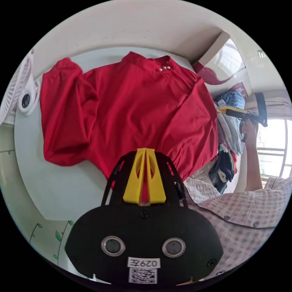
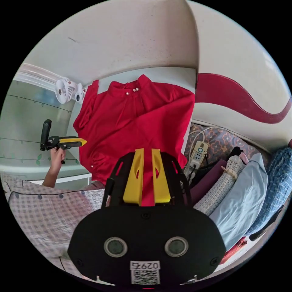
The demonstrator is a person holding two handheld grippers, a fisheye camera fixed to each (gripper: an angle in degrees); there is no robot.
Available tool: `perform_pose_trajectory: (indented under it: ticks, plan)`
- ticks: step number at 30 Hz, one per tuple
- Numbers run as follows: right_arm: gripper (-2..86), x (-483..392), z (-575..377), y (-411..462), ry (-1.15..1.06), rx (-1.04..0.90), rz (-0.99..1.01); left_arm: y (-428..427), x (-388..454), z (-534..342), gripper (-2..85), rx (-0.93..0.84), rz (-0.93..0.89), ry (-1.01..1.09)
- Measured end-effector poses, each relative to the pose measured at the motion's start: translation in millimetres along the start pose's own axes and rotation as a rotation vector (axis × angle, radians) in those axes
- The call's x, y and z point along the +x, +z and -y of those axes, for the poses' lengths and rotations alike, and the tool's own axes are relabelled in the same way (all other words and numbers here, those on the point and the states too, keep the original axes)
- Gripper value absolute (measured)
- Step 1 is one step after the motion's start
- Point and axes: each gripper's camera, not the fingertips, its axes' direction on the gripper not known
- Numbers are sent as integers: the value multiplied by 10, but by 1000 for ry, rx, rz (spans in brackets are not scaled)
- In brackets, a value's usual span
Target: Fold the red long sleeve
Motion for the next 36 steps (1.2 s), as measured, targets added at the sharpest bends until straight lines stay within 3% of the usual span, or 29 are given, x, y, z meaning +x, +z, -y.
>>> perform_pose_trajectory:
  ticks: [6,10,18,24,31,36]
  plan:
    - [79,-1054,1048,542,-300,-7,189,-87,-747,-609,-10,88,-119,-145]
    - [95,-1930,2016,1034,-443,17,156,-61,-957,-803,-10,111,-204,-142]
    - [140,-2680,3173,2091,-372,-108,-222,-146,-1298,-1071,-10,69,-298,-27]
    - [26,-2606,3113,2051,-285,-19,-204,-256,-1581,-1056,-10,99,-350,41]
    - [7,-2459,2447,423,-388,518,261,-331,-1107,-500,-10,121,-274,306]
    - [6,-2167,1730,-583,-576,687,656,-43,-672,-187,-10,149,-151,374]
